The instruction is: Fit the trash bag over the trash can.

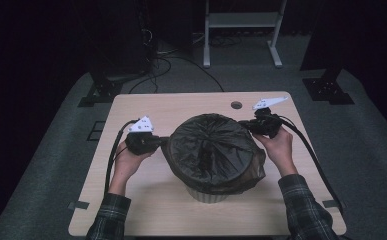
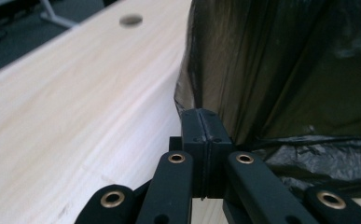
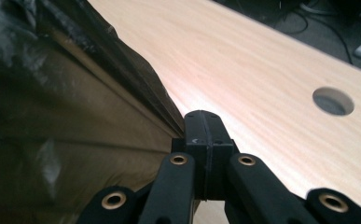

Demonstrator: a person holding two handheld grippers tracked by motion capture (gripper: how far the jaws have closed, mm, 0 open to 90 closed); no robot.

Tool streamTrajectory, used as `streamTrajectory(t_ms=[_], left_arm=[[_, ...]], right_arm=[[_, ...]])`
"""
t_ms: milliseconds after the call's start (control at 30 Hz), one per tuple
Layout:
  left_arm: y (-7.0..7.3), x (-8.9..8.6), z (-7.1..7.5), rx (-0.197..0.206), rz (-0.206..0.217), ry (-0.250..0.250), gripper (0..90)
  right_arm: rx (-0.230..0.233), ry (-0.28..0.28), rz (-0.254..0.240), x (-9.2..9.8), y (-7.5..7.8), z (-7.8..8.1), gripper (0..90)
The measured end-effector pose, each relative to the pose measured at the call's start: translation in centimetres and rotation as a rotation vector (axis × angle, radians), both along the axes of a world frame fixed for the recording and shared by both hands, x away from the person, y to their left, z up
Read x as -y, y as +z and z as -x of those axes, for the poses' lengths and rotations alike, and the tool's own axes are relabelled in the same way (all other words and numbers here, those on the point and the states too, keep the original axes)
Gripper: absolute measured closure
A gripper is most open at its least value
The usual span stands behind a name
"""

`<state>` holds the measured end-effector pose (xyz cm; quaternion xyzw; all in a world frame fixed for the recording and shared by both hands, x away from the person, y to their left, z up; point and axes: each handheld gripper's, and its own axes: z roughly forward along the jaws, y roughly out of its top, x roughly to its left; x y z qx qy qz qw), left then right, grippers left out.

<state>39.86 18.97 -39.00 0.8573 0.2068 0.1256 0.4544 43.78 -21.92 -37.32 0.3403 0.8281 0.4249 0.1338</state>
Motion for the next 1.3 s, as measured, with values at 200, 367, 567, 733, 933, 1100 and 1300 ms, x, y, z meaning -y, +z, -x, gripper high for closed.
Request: streamTrajectory(t_ms=[200, 367, 567, 733, 933, 1100, 1300], left_arm=[[0.4, -1.2, 0.3, 0.017, 0.046, 0.03, 75.1], [2.9, -3.1, 0.9, 0.067, 0.123, 0.061, 57.4], [6.1, -2.8, 2.0, 0.134, 0.194, -0.004, 55.7], [7.7, -0.1, 2.5, 0.156, 0.199, -0.086, 53.5], [8.4, 3.0, 2.7, 0.163, 0.173, -0.163, 54.0], [8.1, 4.5, 2.4, 0.155, 0.127, -0.196, 55.0], [7.6, 5.4, 2.3, 0.15, 0.082, -0.215, 56.2]], right_arm=[[0.014, -0.021, -0.003, 0.5, 0.1, 0.2, 73.2], [0.046, -0.048, -0.074, 2.6, 2.6, 1.1, 61.4], [0.093, 0.008, -0.142, 3.6, 6.2, 3.1, 54.4], [0.096, 0.154, -0.151, 1.0, 8.4, 5.0, 53.1], [0.086, 0.266, -0.118, -2.3, 9.0, 5.9, 52.6], [0.065, 0.319, -0.087, -3.9, 8.8, 6.1, 52.7], [0.022, 0.364, -0.03, -5.5, 8.1, 6.1, 54.0]])
